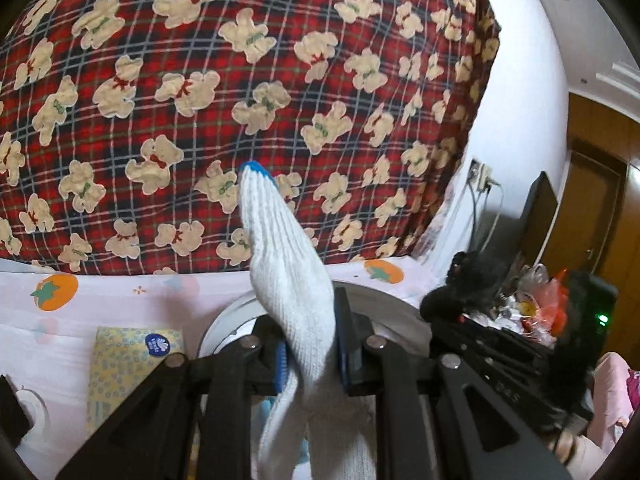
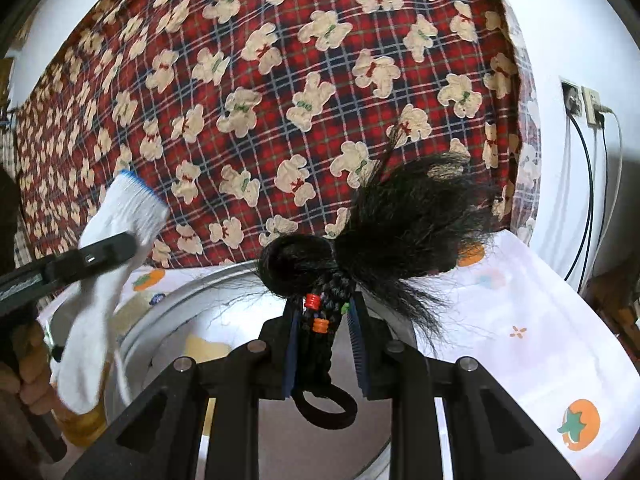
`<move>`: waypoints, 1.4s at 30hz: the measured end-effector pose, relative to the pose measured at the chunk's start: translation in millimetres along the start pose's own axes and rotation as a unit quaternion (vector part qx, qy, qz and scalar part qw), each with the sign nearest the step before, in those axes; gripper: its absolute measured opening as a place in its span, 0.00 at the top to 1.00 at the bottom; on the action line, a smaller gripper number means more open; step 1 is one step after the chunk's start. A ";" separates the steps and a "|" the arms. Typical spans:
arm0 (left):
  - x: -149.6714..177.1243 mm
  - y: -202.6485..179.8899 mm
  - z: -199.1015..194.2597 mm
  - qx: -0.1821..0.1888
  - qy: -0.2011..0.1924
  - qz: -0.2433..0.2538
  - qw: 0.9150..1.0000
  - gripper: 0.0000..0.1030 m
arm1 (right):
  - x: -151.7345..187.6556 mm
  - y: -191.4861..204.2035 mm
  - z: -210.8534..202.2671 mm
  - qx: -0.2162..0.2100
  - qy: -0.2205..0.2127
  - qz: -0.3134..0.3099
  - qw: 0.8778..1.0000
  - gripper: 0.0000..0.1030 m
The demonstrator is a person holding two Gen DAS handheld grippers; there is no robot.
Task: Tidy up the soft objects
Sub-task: 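Lower the black toy and white glove into the bin and open both tools, then withdraw both open tools from the bin toward the remaining soft items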
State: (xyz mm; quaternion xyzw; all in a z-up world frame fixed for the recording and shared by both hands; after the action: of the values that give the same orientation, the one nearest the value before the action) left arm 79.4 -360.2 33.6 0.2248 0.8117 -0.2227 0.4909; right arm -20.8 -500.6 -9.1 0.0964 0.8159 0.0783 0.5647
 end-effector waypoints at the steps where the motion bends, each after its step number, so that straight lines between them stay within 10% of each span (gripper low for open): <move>1: -0.2 0.4 3.7 -0.002 0.002 -0.002 1.000 0.84 | 0.8 0.8 1.3 0.000 0.003 -0.002 1.000 0.75; 10: -7.5 12.4 23.5 -0.057 0.003 -0.011 0.998 0.75 | 5.3 -1.4 9.2 0.013 0.019 -0.006 1.000 0.73; 13: -3.1 9.1 29.2 -0.052 0.013 -0.002 0.999 0.46 | 10.8 0.7 14.9 0.000 0.034 0.002 0.999 0.62; 15: -3.7 9.5 23.5 -0.068 -0.005 0.009 0.998 0.23 | 9.0 1.6 14.1 0.002 0.026 -0.002 1.000 0.36; 20: -24.8 23.5 -4.4 -0.110 -0.076 0.000 0.991 0.02 | -9.4 2.0 -12.6 0.054 -0.066 -0.038 0.996 0.25; 27: -19.4 54.5 -15.5 -0.133 -0.080 -0.061 0.986 0.00 | -16.7 0.3 -28.6 0.091 -0.105 -0.044 0.989 0.12; 42: 18.6 29.4 -46.0 -0.169 -0.118 0.022 0.978 0.00 | -11.1 2.0 -33.6 0.084 -0.111 -0.034 0.990 0.12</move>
State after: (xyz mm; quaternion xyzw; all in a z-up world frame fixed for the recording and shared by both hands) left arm 56.8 -307.2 32.0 0.1284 0.7689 -0.0970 0.6188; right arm -48.4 -501.9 13.2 0.1238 0.7549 -0.0211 0.6437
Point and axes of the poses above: each gripper's, at about its wrist camera, not at the fingertips, and z roughly the way its jaws point, y to its left, x to its underside, the point moved 9 cm from there along z, roughly the way its jaws point, and after that the axes turned 15 degrees about -x, right-handed, at the moved point
